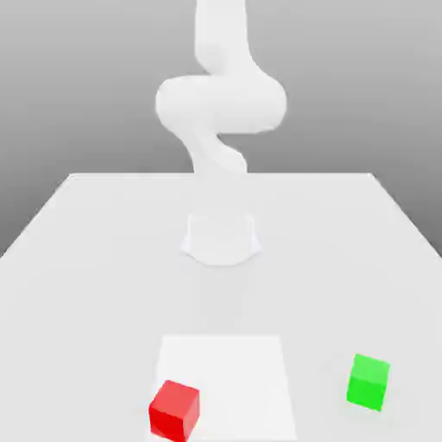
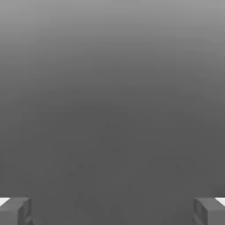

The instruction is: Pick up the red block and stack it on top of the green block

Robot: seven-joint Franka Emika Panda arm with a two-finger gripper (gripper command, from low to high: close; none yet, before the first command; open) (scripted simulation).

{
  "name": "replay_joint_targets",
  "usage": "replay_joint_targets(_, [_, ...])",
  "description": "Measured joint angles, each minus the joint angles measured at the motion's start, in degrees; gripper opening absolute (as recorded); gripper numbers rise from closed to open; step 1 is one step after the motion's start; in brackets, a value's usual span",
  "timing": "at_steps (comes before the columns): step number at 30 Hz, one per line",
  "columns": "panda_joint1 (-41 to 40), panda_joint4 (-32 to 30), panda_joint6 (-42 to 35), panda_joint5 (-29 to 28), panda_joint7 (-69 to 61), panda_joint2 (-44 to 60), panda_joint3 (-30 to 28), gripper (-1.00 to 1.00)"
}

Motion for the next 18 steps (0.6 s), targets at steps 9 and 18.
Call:
replay_joint_targets(9, [-2.84,-3.17,7.15,-0.93,5.02,19.06,0.40,0.00])
replay_joint_targets(18, [-4.75,-6.29,14.21,-1.21,9.51,37.75,-0.33,0.00])
